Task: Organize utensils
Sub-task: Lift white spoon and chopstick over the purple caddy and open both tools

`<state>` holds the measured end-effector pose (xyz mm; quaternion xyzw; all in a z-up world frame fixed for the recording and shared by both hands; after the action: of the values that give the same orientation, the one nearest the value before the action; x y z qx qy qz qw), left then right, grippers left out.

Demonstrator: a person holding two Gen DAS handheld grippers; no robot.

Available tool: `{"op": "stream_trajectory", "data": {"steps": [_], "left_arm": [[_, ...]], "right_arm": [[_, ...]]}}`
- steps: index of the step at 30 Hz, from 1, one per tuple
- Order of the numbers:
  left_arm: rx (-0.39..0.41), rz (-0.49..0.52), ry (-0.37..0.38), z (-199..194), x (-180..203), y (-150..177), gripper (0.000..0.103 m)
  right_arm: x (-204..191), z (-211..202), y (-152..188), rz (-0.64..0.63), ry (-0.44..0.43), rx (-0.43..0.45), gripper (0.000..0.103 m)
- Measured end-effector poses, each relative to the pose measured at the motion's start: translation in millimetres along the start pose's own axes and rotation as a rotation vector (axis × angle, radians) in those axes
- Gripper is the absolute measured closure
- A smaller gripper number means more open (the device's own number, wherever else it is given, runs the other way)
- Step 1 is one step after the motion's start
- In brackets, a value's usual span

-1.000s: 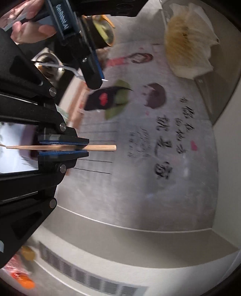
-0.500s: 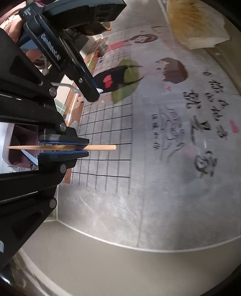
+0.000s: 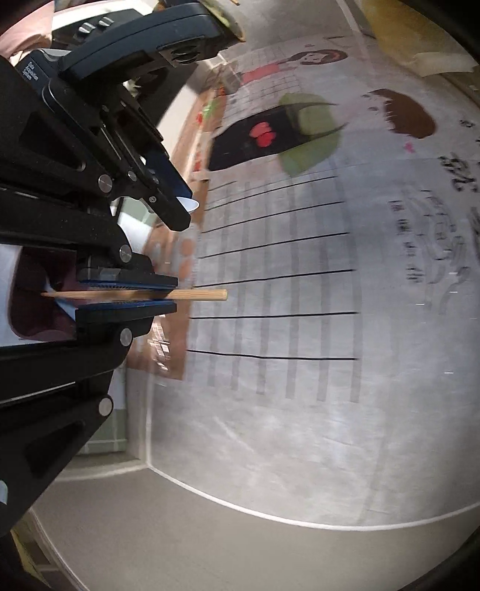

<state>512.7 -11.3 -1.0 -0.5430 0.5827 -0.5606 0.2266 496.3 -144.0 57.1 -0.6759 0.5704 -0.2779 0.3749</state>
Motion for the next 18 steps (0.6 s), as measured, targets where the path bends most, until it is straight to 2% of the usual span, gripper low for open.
{"op": "stream_trajectory", "data": {"steps": [4, 6, 7, 8, 10, 13, 18], "left_arm": [[-0.038, -0.011, -0.013, -0.4, -6.8, 12.1, 0.062], [-0.047, -0.026, -0.019, -4.9, -9.8, 13.9, 0.052], [-0.050, -0.032, -0.023, -7.3, -9.8, 13.9, 0.046], [-0.052, -0.044, -0.030, -13.7, -10.7, 13.1, 0.046], [-0.059, -0.070, -0.044, -27.9, -12.3, 10.8, 0.046], [-0.075, -0.115, -0.076, -52.4, -15.4, 5.5, 0.046], [-0.144, -0.109, -0.140, -102.8, -12.8, 3.3, 0.044]], "right_arm": [[2.5, 15.2, 22.2, 0.011, -0.016, -0.085, 0.096], [3.1, 20.1, 32.3, 0.017, -0.035, -0.137, 0.092], [3.8, 20.9, 36.4, 0.023, -0.043, -0.160, 0.082], [4.7, 19.4, 39.4, 0.031, -0.048, -0.169, 0.069], [6.6, 9.2, 42.5, 0.033, -0.038, -0.152, 0.059], [5.7, -13.2, 45.6, 0.000, -0.004, -0.125, 0.056], [3.7, -57.3, 55.1, -0.070, 0.066, -0.072, 0.028]]}}
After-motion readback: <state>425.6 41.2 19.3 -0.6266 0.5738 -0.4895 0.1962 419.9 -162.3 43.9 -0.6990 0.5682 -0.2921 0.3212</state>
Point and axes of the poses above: each gripper's, at about its wrist camera, not at the fingertips, and z roughly the way its jaws point, x to its right, y to its underside, the point moved 4 cm from there along z, roughly the way its jaws point
